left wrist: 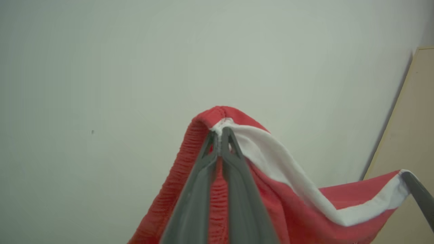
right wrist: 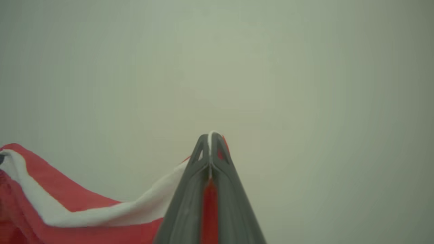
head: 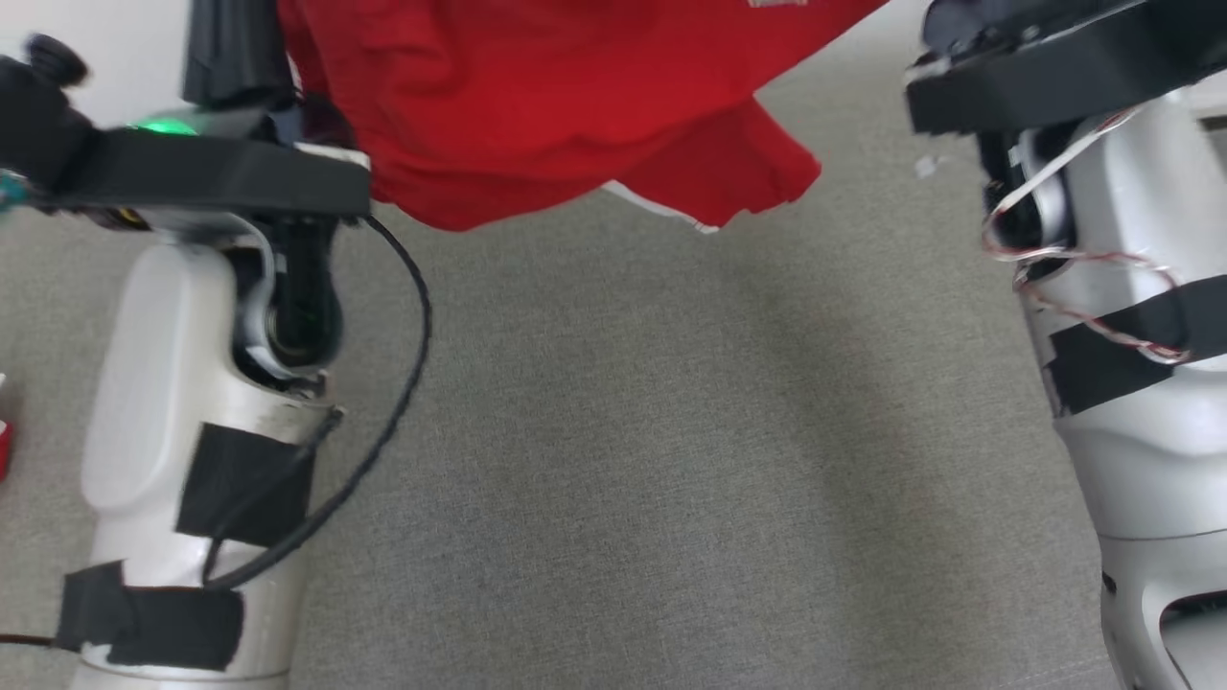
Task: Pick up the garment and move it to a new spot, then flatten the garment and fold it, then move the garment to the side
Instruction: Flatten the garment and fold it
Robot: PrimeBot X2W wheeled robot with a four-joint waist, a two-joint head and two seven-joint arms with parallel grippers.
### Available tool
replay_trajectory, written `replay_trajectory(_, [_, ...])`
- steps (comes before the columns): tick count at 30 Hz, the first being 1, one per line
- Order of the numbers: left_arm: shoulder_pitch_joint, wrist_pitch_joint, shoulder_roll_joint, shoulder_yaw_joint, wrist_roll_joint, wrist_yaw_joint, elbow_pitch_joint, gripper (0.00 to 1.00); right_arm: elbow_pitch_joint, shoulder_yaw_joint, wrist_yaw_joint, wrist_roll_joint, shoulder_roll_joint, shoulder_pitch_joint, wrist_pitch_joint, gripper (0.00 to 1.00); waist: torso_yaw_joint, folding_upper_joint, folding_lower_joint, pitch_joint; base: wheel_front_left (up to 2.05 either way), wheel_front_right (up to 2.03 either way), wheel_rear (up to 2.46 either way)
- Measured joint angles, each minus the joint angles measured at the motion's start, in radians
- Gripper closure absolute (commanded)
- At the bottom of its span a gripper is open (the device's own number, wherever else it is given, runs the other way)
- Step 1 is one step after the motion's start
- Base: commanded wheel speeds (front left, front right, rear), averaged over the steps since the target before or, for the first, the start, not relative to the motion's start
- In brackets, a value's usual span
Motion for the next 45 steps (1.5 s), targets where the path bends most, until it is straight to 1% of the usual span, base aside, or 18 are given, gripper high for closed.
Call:
replay_trajectory(4, [0.043, -0.014, -0.010, -0.061, 0.007, -0.009, 0.069, 1.00, 0.049, 0.076, 0.000, -0.007, -0.039, 0.049, 0.000, 1.00, 0.007, 0.0000, 0.0001, 0.030, 0.00, 0.00, 0.00])
replay_trajectory(7, [0.107, -0.019, -0.009, -0.111, -0.019, -0.009, 0.087, 1.00, 0.078, 0.154, 0.000, 0.047, -0.095, 0.110, 0.002, 1.00, 0.018, 0.0001, 0.0002, 0.040, 0.00, 0.00, 0.00])
replay_trajectory(10, [0.181, -0.020, 0.011, -0.151, -0.064, -0.014, 0.064, 1.00, 0.049, 0.204, 0.000, 0.143, -0.159, 0.171, 0.040, 1.00, 0.032, 0.0001, 0.0001, 0.035, 0.00, 0.00, 0.00])
replay_trajectory(14, [0.316, -0.020, 0.065, -0.193, -0.156, -0.014, -0.001, 1.00, -0.057, 0.228, 0.000, 0.330, -0.258, 0.301, 0.155, 1.00, 0.042, 0.0000, 0.0000, 0.008, 0.00, 0.00, 0.00])
replay_trajectory(18, [0.459, 0.021, 0.126, -0.223, -0.221, -0.013, -0.074, 1.00, -0.188, 0.212, 0.000, 0.514, -0.341, 0.468, 0.302, 1.00, 0.047, -0.0002, -0.0002, -0.026, 0.00, 0.00, 0.00])
replay_trajectory(19, [0.499, 0.034, 0.139, -0.232, -0.226, -0.014, -0.096, 1.00, -0.212, 0.196, 0.001, 0.545, -0.360, 0.512, 0.336, 1.00, 0.048, -0.0002, -0.0002, -0.034, 0.00, 0.00, 0.00])
replay_trajectory(21, [0.577, 0.075, 0.148, -0.239, -0.283, -0.013, -0.131, 1.00, -0.253, 0.158, 0.001, 0.599, -0.388, 0.597, 0.396, 1.00, 0.050, -0.0002, -0.0003, -0.048, 0.00, 0.00, 0.00])
replay_trajectory(24, [0.671, 0.122, 0.174, -0.247, -0.332, -0.014, -0.191, 1.00, -0.298, 0.073, 0.001, 0.655, -0.405, 0.725, 0.477, 1.00, 0.055, -0.0002, -0.0003, -0.067, 0.00, 0.00, 0.00])
replay_trajectory(27, [0.745, 0.162, 0.193, -0.255, -0.355, -0.007, -0.245, 1.00, -0.344, -0.018, 0.002, 0.704, -0.398, 0.852, 0.571, 1.00, 0.064, -0.0002, -0.0003, -0.079, 0.00, 0.00, 0.00])
replay_trajectory(30, [0.810, 0.207, 0.212, -0.276, -0.382, 0.003, -0.283, 1.00, -0.374, -0.110, 0.002, 0.740, -0.378, 0.989, 0.701, 1.00, 0.074, -0.0002, -0.0003, -0.090, 0.00, 0.00, 0.00])
replay_trajectory(34, [0.879, 0.252, 0.232, -0.291, -0.405, 0.029, -0.323, 1.00, -0.441, -0.239, 0.002, 0.744, -0.317, 1.130, 0.845, 1.00, 0.084, -0.0002, -0.0003, -0.100, 0.00, 0.00, 0.00])
replay_trajectory(36, [0.906, 0.273, 0.253, -0.297, -0.405, 0.046, -0.333, 1.00, -0.472, -0.299, 0.002, 0.716, -0.275, 1.178, 0.916, 1.00, 0.085, -0.0003, -0.0003, -0.104, 0.00, 0.00, 0.00])
replay_trajectory(39, [0.945, 0.315, 0.268, -0.317, -0.414, 0.063, -0.353, 1.00, -0.514, -0.392, 0.002, 0.664, -0.200, 1.240, 1.026, 1.00, 0.085, -0.0002, -0.0003, -0.112, 0.00, 0.00, 0.00])
replay_trajectory(45, [1.019, 0.426, 0.318, -0.356, -0.456, 0.102, -0.413, 1.00, -0.633, -0.565, 0.002, 0.555, -0.018, 1.348, 1.283, 1.00, 0.094, -0.0002, -0.0002, -0.119, 0.00, 0.00, 0.00])
